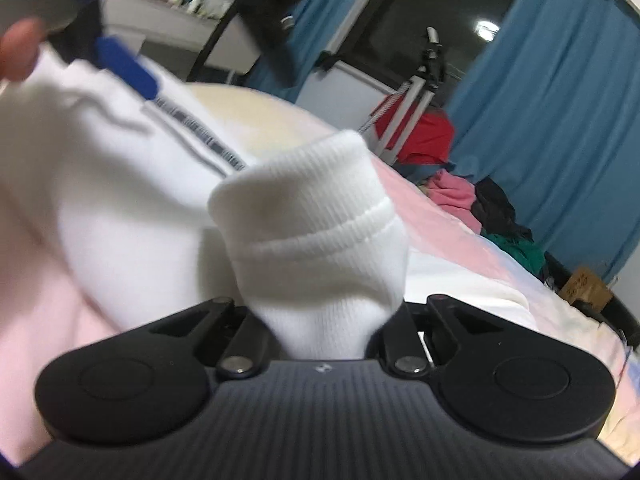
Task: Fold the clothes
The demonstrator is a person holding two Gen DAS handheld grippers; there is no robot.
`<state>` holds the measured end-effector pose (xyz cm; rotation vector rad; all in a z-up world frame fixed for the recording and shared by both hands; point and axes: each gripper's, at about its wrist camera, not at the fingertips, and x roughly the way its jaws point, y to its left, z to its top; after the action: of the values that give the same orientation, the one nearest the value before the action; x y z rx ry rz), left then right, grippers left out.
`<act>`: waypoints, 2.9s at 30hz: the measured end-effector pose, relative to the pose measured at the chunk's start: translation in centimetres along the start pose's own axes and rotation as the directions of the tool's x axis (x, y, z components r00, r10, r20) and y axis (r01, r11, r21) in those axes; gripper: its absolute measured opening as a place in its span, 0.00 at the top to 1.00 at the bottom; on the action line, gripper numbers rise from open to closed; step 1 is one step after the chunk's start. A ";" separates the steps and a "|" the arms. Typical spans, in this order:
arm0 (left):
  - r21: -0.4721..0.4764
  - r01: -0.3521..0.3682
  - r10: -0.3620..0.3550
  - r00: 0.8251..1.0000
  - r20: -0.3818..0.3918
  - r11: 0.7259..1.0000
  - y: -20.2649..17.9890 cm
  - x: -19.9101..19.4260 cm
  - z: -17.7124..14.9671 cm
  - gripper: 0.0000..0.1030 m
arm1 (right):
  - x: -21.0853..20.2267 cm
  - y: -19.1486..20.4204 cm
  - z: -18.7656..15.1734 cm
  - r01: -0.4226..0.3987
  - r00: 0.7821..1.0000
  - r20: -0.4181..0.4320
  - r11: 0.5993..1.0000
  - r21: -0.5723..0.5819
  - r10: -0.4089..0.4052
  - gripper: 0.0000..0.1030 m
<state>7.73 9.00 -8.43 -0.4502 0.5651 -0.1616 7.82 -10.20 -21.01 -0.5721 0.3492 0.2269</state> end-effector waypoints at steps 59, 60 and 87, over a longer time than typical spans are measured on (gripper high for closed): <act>-0.047 0.218 -0.220 0.903 -0.370 0.975 -1.7 2.2 -8.1 0.82 | -1.3 -16.2 -5.8 0.006 0.972 -0.171 0.712 0.702 0.160 0.18; -0.046 0.220 -0.222 0.906 -0.361 0.974 -1.7 2.0 -8.1 0.81 | -1.1 -15.9 -5.8 0.006 0.972 -0.173 0.719 0.695 0.158 0.18; -0.675 -0.346 0.423 0.904 -0.055 0.652 15.0 -6.0 -2.2 0.23 | -2.1 -13.4 -3.6 -0.065 0.984 -0.080 0.735 0.675 0.161 0.17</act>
<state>1.85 23.13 -13.98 -1.0313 0.5908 0.5092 9.05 -23.46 -16.54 0.1617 0.5652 0.1626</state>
